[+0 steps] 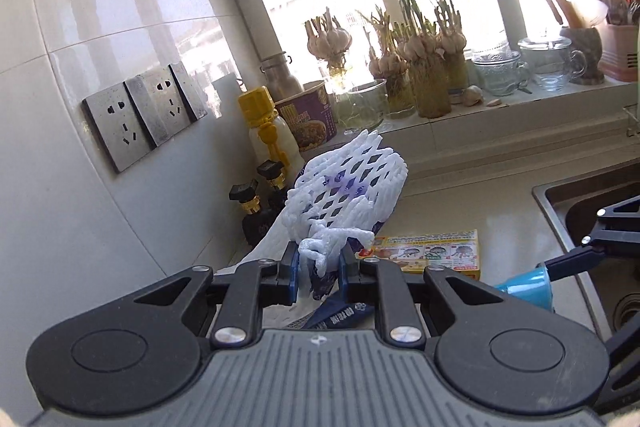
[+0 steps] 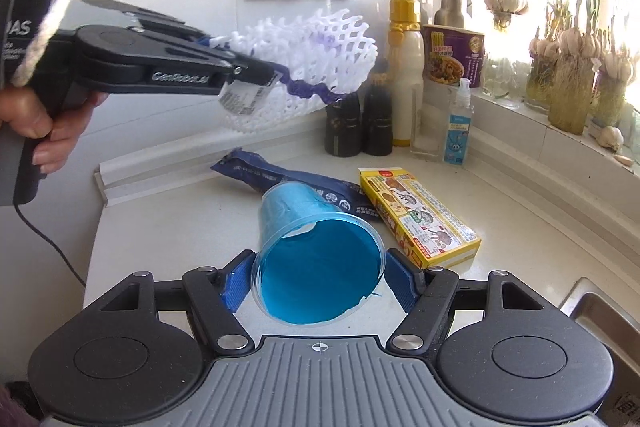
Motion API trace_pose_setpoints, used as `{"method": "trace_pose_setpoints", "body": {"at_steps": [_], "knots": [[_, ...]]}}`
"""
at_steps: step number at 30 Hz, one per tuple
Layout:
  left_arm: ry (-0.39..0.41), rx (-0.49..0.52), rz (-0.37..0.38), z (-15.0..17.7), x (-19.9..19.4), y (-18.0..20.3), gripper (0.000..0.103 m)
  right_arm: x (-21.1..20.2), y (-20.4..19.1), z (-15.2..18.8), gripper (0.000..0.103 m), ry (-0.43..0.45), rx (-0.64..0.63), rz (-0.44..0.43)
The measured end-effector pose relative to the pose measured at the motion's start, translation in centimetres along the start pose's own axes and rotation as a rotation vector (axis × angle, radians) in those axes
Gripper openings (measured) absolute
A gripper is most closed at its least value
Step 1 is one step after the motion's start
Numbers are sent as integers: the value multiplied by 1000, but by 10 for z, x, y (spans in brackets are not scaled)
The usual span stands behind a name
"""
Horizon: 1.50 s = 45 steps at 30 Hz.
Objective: Collect trash
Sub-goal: 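Lift the foam net and blue cup and carry both toward the bin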
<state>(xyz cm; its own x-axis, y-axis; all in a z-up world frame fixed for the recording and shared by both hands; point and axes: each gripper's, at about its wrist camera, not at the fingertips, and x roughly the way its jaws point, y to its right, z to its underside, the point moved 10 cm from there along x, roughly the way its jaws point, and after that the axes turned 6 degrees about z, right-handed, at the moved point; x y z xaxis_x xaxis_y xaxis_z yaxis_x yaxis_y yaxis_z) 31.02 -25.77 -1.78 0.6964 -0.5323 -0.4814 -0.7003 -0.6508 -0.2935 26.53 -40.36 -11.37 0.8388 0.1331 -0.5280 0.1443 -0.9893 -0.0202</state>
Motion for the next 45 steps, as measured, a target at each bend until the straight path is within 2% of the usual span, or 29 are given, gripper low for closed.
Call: {"method": "trace_pose_setpoints", "body": {"at_steps": [4, 11, 18, 24, 31, 36, 40, 45], "knots": [[-10, -37, 27, 12, -35, 7, 17, -18, -11, -2, 71, 0, -1, 18], [-26, -135, 21, 35, -89, 1, 17, -46, -41, -1, 71, -16, -13, 27], [-42, -299, -24, 64, -137, -19, 17, -67, -76, -1, 71, -23, 5, 1], [-64, -451, -67, 91, -165, -37, 17, -79, -103, -2, 71, -37, 65, -51], [-81, -654, -123, 133, -195, -60, 17, -86, -142, 1, 71, -68, 53, -87], [-123, -766, -141, 171, -209, -67, 17, -85, -172, 11, 71, -120, 85, -138], [-186, -843, -141, 206, -212, -63, 17, -80, -197, 28, 71, -195, 113, -189], [-265, -933, -141, 248, -212, -52, 17, -73, -225, 58, 71, -299, 101, -203]]}}
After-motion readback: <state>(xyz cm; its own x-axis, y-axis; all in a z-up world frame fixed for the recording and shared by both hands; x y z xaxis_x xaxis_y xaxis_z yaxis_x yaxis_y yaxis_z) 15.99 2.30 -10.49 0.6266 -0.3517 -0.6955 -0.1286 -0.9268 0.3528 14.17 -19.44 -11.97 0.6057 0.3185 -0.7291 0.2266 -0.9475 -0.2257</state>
